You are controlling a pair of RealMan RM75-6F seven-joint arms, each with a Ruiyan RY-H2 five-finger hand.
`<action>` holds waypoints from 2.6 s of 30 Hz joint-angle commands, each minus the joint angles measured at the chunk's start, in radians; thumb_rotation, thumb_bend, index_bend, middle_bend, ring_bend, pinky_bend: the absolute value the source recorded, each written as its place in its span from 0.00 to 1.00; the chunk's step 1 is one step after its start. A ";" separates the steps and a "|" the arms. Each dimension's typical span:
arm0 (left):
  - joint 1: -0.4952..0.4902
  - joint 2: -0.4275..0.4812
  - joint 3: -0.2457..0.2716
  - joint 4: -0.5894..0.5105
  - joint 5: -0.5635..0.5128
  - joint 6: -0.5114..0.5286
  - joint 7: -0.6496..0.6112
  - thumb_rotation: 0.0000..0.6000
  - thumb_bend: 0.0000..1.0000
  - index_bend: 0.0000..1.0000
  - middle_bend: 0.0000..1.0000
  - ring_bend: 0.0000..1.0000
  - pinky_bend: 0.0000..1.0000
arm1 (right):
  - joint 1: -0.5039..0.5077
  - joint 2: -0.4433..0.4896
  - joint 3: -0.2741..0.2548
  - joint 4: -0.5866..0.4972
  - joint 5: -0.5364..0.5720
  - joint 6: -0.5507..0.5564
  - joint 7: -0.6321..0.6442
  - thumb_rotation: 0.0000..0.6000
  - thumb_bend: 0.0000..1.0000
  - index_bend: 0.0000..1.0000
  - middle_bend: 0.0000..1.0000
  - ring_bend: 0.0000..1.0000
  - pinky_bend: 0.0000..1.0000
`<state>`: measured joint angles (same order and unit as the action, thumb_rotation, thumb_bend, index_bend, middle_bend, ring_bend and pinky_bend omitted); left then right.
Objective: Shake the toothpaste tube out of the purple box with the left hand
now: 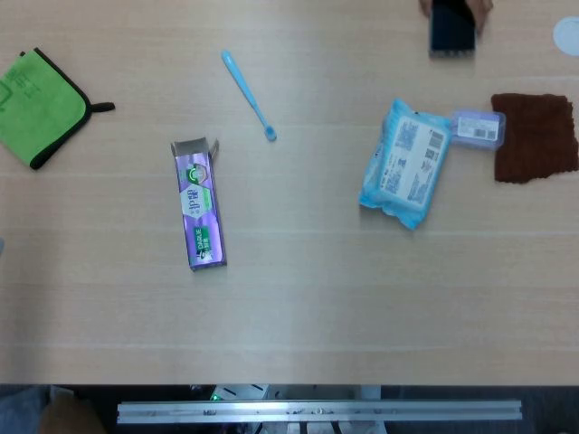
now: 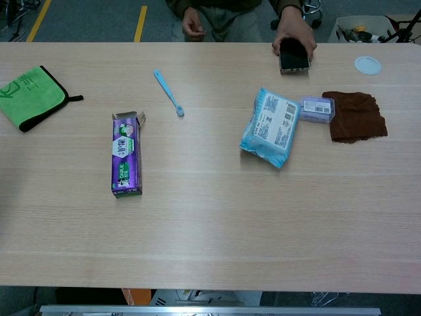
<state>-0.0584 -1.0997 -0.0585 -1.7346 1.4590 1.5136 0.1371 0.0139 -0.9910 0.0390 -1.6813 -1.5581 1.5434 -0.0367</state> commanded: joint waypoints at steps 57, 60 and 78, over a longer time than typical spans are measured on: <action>-0.404 -0.338 -0.027 -0.084 -0.101 -0.525 0.289 1.00 0.16 0.00 0.04 0.02 0.07 | 0.030 -0.005 0.009 0.041 0.025 -0.048 0.038 1.00 0.28 0.39 0.40 0.38 0.44; -0.430 -0.397 -0.043 -0.063 -0.160 -0.528 0.360 1.00 0.16 0.00 0.03 0.02 0.07 | 0.032 -0.004 0.010 0.050 0.026 -0.050 0.047 1.00 0.28 0.39 0.40 0.38 0.44; -0.508 -0.663 -0.054 0.149 -0.460 -0.482 0.565 1.00 0.16 0.00 0.00 0.00 0.07 | 0.021 0.012 0.007 0.062 0.025 -0.033 0.090 1.00 0.28 0.39 0.40 0.38 0.44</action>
<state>-0.5620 -1.7478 -0.1123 -1.5988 1.0157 1.0268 0.6983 0.0349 -0.9787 0.0465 -1.6197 -1.5329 1.5106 0.0530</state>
